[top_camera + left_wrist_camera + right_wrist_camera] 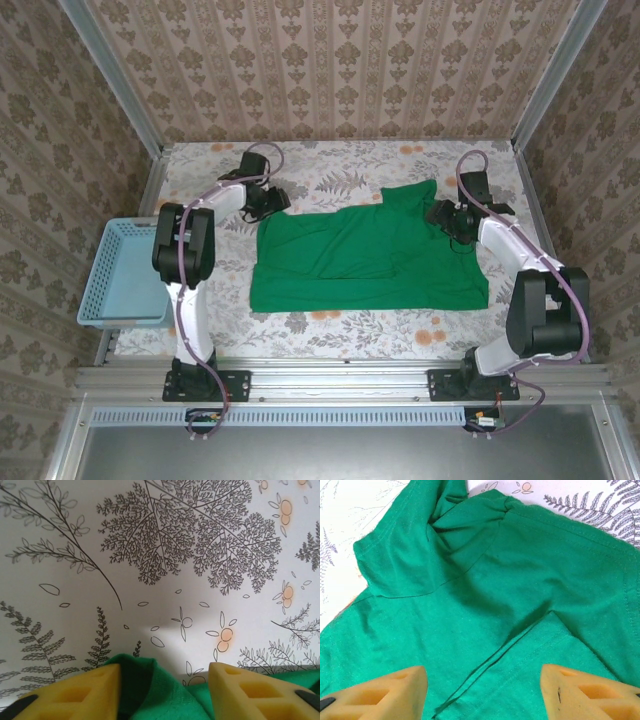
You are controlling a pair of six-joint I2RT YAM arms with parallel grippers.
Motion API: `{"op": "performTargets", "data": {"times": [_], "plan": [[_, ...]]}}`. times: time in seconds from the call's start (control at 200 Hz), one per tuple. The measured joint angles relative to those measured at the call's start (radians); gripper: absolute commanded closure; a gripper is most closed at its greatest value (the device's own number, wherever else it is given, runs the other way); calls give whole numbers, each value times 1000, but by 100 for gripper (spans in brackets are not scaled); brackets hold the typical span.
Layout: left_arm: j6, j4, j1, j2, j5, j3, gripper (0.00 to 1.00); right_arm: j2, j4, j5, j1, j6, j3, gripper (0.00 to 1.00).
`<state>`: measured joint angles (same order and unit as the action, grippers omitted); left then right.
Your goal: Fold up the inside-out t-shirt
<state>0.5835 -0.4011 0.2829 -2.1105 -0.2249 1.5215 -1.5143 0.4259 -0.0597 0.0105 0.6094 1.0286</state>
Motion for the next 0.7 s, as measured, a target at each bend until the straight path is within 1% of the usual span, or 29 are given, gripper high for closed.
{"op": "performTargets", "data": {"times": [0.165, 0.3, 0.46, 0.56, 0.62, 0.7], "plan": [[8, 2, 3, -4, 0, 14, 71, -78, 0, 0, 0, -18, 77, 37], [8, 5, 3, -4, 0, 18, 82, -208, 1, 0, 0, -42, 193, 37], [6, 19, 3, 2, 1, 7, 85, -368, 10, 1, 0, -77, 356, 39], [-2, 32, 3, 32, 5, -32, 88, -472, 37, 17, 0, -107, 488, 46], [-5, 42, 2, 63, 5, -62, 90, -526, 55, 34, 0, -126, 560, 48], [-6, 55, -1, 104, 5, -93, 92, -599, 92, 61, 2, -154, 661, 55]]}}
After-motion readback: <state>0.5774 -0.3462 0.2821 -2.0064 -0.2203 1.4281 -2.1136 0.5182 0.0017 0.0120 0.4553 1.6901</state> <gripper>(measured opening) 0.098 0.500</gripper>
